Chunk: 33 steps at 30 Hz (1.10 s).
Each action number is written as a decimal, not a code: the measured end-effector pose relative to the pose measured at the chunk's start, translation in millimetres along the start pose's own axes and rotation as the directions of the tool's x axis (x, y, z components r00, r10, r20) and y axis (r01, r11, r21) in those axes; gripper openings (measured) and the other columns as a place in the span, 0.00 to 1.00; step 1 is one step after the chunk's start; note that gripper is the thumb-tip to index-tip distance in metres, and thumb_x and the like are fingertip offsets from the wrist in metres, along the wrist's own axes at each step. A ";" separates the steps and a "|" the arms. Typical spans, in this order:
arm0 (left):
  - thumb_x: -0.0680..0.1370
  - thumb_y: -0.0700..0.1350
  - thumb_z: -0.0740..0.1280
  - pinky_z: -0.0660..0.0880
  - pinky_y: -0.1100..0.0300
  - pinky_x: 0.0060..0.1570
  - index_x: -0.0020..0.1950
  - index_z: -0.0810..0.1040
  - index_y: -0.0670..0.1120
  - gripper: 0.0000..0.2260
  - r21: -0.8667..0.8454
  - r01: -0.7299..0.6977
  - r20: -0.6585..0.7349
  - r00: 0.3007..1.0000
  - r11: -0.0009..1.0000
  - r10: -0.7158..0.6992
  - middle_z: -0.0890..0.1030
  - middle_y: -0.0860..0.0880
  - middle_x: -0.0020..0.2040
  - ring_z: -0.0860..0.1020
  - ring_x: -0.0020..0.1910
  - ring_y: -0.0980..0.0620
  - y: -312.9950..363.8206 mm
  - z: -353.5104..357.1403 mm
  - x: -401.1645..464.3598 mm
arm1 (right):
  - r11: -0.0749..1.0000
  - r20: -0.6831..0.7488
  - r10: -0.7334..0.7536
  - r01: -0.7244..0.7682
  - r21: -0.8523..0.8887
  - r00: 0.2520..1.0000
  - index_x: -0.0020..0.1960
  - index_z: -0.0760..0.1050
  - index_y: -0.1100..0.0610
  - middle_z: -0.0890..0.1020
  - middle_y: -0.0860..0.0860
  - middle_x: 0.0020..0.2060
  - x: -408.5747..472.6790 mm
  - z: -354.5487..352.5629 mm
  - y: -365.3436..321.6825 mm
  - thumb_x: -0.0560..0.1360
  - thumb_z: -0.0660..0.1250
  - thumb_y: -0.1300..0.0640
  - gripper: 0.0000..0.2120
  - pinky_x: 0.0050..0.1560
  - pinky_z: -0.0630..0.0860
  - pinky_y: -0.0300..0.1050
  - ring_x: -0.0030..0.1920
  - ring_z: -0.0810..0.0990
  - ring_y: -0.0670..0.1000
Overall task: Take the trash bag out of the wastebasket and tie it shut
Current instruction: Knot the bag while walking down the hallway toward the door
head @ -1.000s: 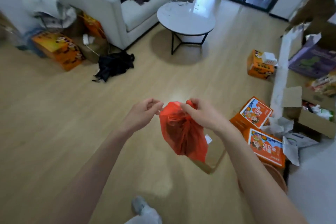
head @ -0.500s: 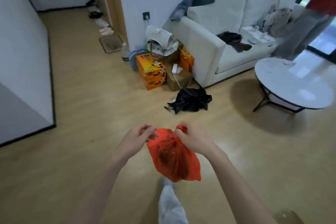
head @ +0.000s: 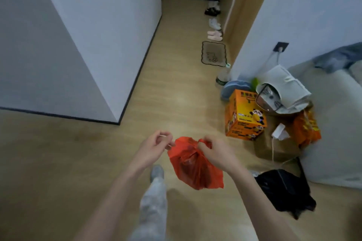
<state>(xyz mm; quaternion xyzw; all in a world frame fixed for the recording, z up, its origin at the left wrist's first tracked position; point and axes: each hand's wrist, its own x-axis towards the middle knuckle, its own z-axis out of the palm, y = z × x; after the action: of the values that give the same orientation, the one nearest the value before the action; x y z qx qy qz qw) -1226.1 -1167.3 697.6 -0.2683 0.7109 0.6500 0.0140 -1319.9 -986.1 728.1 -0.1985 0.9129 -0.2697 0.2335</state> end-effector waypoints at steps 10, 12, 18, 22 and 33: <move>0.80 0.43 0.63 0.75 0.60 0.48 0.54 0.77 0.40 0.08 0.058 0.001 0.101 0.995 0.998 -0.007 0.84 0.44 0.44 0.80 0.44 0.49 142.8 -69.2 333.6 | 0.997 -0.142 0.024 -0.014 0.069 0.990 0.34 0.72 0.58 0.77 0.54 0.31 332.6 -104.4 -76.7 0.75 0.64 0.55 0.13 0.33 0.61 0.44 0.35 0.73 0.53; 0.80 0.43 0.63 0.75 0.63 0.47 0.54 0.77 0.40 0.08 0.060 -0.010 0.116 0.993 0.998 0.003 0.83 0.45 0.43 0.81 0.43 0.52 167.7 -80.7 401.6 | 0.995 -0.134 0.035 -0.021 0.102 0.990 0.35 0.75 0.60 0.80 0.57 0.33 404.9 -122.6 -86.6 0.76 0.64 0.55 0.12 0.33 0.63 0.42 0.36 0.74 0.53; 0.81 0.44 0.62 0.74 0.65 0.43 0.54 0.75 0.43 0.06 0.070 -0.018 0.050 0.999 0.997 0.014 0.83 0.50 0.43 0.80 0.40 0.55 234.3 -111.4 614.9 | 0.992 -0.088 -0.028 0.038 0.118 0.996 0.42 0.80 0.63 0.83 0.59 0.40 630.7 -168.2 -114.8 0.76 0.64 0.54 0.13 0.34 0.60 0.46 0.39 0.75 0.53; 0.80 0.49 0.63 0.75 0.61 0.46 0.57 0.76 0.44 0.11 0.069 -0.002 -0.016 1.000 0.998 0.003 0.84 0.51 0.47 0.81 0.44 0.54 294.8 -136.4 739.5 | 0.997 0.001 -0.057 0.057 0.055 0.998 0.43 0.79 0.62 0.83 0.57 0.41 772.2 -214.4 -143.4 0.76 0.63 0.54 0.12 0.42 0.72 0.48 0.43 0.78 0.55; 0.80 0.50 0.62 0.75 0.61 0.48 0.57 0.76 0.45 0.11 0.007 0.010 -0.042 0.999 1.000 -0.010 0.84 0.51 0.47 0.81 0.46 0.53 399.5 -199.8 1122.3 | 0.999 0.053 -0.037 0.036 0.023 0.998 0.34 0.74 0.55 0.74 0.47 0.28 1163.7 -306.0 -196.2 0.76 0.63 0.54 0.13 0.33 0.67 0.45 0.37 0.75 0.52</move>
<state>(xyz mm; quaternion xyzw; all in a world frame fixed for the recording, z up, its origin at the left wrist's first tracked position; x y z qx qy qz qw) -2280.2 -1756.7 680.9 -0.2856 0.7118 0.6417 0.0031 -2381.8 -1584.4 699.5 -0.2195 0.8995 -0.2786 0.2551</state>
